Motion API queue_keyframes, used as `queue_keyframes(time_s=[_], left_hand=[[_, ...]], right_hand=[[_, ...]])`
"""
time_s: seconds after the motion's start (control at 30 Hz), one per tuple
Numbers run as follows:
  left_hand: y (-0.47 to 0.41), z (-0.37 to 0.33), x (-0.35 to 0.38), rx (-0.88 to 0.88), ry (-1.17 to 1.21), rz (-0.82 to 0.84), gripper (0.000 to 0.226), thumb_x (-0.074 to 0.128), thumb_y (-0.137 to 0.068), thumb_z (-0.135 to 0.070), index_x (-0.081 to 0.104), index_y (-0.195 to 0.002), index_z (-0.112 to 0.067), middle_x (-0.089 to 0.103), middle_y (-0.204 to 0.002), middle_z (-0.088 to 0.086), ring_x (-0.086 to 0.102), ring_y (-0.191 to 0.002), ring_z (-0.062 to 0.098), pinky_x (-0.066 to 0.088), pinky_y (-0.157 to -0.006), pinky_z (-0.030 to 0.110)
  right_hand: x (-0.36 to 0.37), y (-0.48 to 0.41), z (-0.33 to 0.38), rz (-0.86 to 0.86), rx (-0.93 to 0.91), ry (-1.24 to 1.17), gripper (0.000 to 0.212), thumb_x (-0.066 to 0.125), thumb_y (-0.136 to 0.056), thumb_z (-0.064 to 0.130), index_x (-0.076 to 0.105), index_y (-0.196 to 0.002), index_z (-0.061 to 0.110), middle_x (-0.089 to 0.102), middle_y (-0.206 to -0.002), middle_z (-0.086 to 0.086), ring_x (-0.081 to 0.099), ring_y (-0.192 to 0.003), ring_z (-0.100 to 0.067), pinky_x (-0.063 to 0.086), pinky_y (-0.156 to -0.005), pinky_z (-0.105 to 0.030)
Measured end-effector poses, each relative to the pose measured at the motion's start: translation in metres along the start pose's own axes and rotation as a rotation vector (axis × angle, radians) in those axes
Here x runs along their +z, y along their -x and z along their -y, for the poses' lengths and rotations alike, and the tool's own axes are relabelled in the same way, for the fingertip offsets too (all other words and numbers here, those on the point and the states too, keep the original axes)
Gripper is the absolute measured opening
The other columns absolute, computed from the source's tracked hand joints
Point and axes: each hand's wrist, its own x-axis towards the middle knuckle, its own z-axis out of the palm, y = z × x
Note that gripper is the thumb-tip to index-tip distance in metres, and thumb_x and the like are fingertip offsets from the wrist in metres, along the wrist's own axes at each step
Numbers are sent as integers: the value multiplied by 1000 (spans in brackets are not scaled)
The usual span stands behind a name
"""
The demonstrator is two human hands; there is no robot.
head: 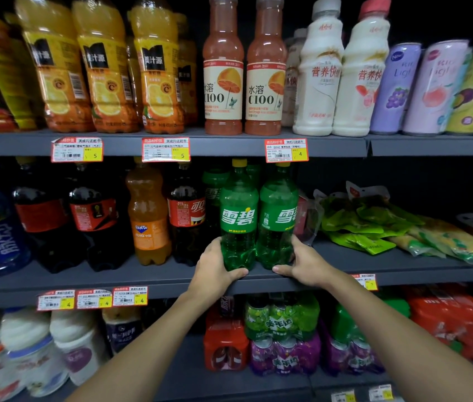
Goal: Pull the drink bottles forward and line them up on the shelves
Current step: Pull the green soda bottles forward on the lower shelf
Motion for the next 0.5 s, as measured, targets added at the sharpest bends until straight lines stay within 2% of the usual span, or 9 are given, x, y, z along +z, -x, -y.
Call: queue_keyframes(time_s=[0.07, 0.17, 0.27, 0.37, 0.5], left_hand=[[1, -2, 0, -9, -6, 1, 97, 91, -68, -38, 38, -147, -16, 54, -140, 0, 52, -128, 18, 45, -107, 40], [3, -2, -1, -4, -5, 2, 94, 90, -69, -38, 39, -146, -17, 54, -138, 0, 52, -127, 19, 46, -106, 39], [3, -2, -4, 14, -31, 23, 96, 89, -69, -40, 37, -146, -18, 52, -141, 1, 50, -129, 19, 43, -107, 34], [6, 3, -8, 51, -63, 14, 100, 89, -68, -44, 33, -149, -19, 49, -144, 1, 47, -132, 19, 37, -105, 28], [14, 16, -17, 89, -70, -16, 93, 82, -74, -51, 35, -148, -22, 45, -147, -2, 45, -134, 16, 35, -104, 26]], right_hand=[[0, 0, 3, -11, 6, 30, 89, 84, -80, 40, 32, -150, 22, 57, -143, 1, 56, -125, -17, 43, -102, -26], [-1, 2, 7, -48, 27, 63, 89, 86, -77, 41, 36, -147, 20, 60, -138, -2, 58, -123, -21, 46, -104, -32], [0, 5, 10, -90, 58, 90, 91, 88, -75, 44, 37, -146, 19, 63, -120, 1, 60, -109, -19, 46, -88, -27], [3, 9, 11, -140, 82, 117, 90, 87, -73, 49, 40, -143, 18, 53, -96, 10, 55, -91, -14, 41, -76, -25], [8, 17, 13, -198, 77, 94, 87, 86, -71, 56, 46, -139, 20, 52, -93, 15, 55, -86, -6, 42, -72, -24]])
